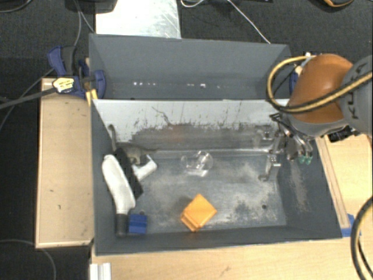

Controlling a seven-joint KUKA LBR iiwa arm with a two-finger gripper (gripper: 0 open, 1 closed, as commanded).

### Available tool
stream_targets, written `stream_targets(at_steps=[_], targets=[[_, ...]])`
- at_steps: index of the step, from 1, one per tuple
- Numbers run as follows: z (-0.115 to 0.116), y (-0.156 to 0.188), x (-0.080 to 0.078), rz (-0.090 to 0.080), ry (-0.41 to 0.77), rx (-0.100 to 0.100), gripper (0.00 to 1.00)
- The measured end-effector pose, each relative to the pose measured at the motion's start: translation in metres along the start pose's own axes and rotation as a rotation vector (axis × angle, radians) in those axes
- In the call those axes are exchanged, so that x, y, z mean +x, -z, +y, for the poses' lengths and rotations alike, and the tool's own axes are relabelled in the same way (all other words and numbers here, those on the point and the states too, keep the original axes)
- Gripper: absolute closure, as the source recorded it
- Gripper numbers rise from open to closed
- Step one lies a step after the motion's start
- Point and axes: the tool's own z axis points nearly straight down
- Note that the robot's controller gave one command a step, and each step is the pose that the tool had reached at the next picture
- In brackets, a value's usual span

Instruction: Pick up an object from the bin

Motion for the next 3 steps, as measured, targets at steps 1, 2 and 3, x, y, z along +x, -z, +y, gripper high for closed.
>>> stream_targets(at_steps=[1,2,3], targets=[[0.000,0.005,-0.002,-0.008,0.003,0.001,0.00],[0.035,-0.047,0.049,-0.007,0.065,0.001,0.00],[0.056,-0.061,0.029,-0.008,-0.080,0.000,0.00]])
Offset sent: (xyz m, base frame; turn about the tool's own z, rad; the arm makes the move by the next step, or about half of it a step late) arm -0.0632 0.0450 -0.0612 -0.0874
